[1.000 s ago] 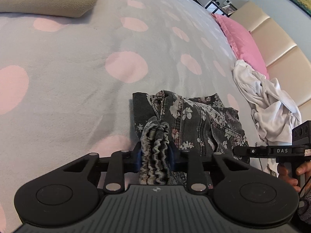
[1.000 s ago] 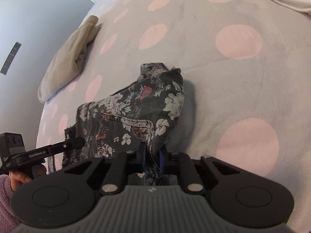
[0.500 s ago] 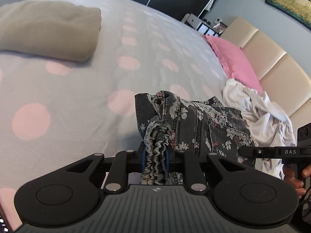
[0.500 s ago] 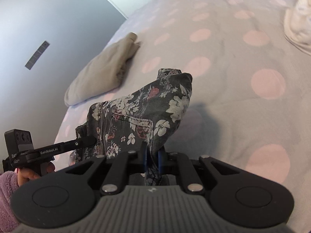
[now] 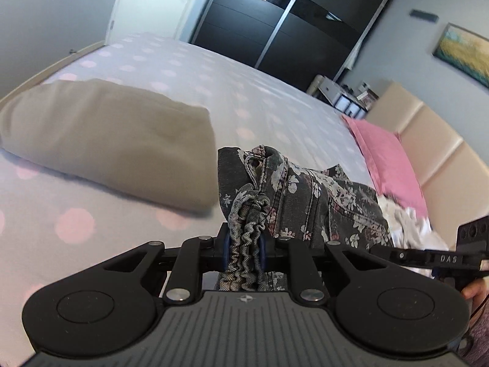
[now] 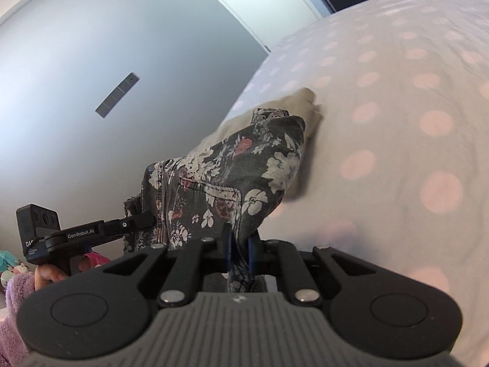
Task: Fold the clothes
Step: 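Lift the folded trousers with both grippers and carry them onto the beige blanket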
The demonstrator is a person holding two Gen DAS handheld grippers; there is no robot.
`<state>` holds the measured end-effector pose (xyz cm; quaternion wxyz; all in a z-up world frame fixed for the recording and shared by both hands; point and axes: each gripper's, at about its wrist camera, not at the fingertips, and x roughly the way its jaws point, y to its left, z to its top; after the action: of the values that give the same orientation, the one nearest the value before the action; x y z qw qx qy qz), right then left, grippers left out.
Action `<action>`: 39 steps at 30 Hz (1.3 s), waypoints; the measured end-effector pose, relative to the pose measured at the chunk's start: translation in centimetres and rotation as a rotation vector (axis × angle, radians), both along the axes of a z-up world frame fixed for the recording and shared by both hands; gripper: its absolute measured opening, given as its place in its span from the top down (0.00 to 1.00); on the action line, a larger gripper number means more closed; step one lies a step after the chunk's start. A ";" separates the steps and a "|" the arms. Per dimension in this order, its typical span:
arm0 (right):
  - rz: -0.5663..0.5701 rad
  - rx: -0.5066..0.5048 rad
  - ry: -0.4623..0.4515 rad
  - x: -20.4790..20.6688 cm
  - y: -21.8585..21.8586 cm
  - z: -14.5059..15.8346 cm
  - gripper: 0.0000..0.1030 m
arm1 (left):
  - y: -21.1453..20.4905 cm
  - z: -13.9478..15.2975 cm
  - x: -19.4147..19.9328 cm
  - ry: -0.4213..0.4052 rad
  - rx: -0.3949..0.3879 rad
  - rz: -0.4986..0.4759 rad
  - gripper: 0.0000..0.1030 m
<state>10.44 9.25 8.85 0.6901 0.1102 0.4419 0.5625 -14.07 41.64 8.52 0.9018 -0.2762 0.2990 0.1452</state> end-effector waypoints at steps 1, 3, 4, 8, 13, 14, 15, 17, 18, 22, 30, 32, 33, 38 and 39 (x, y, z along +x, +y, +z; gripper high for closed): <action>0.010 0.007 -0.007 0.2 1.6 0.6 0.89 | 1.2 0.6 0.1 -0.004 0.009 0.014 0.85; 0.030 0.020 -0.021 0.7 4.9 1.8 0.89 | 3.7 1.6 0.5 -0.012 0.028 0.044 0.85; 0.037 0.025 -0.028 1.0 6.8 2.2 0.89 | 5.0 1.9 0.8 -0.016 0.034 0.060 0.85; 0.057 0.031 -0.039 2.7 14.3 3.1 0.89 | 10.2 2.9 2.1 -0.028 0.059 0.123 0.86; 0.065 0.028 -0.050 5.0 23.0 2.6 0.89 | 16.2 2.7 4.7 -0.027 0.095 0.181 0.86; 0.064 0.026 -0.048 5.5 24.6 2.3 0.89 | 17.4 2.4 5.2 -0.026 0.099 0.190 0.86; 0.061 0.022 -0.043 6.1 26.1 1.8 0.89 | 18.5 2.0 5.7 -0.024 0.102 0.197 0.86; 0.056 0.013 -0.032 7.3 29.0 0.8 0.89 | 20.8 0.8 6.7 -0.018 0.104 0.208 0.86; 0.053 0.009 -0.028 7.8 30.2 0.2 0.89 | 21.8 0.1 7.2 -0.014 0.102 0.213 0.86; 0.050 -0.019 -0.014 9.6 34.1 -2.4 0.89 | 25.5 -2.5 9.0 0.003 0.100 0.225 0.86; 0.046 -0.064 -0.068 11.2 38.6 -7.2 0.89 | 30.1 -7.6 12.0 0.048 0.094 0.232 0.86; 0.035 -0.087 -0.070 11.6 39.4 -8.2 0.88 | 30.6 -8.7 12.5 0.063 0.092 0.237 0.86; 0.032 -0.096 -0.075 11.8 39.7 -8.7 0.87 | 30.8 -9.2 12.6 0.071 0.091 0.243 0.86; -0.016 -0.154 -0.083 12.2 40.8 -10.2 0.68 | 31.4 -10.6 13.0 0.109 0.102 0.266 0.81; -0.024 -0.152 -0.078 12.5 40.4 -10.4 0.65 | 31.3 -10.5 12.9 0.114 0.108 0.269 0.80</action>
<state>22.95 49.67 -1.51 0.7197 0.0407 0.4547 0.5230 -1.13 72.98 -1.97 0.8691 -0.2565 0.3019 0.2961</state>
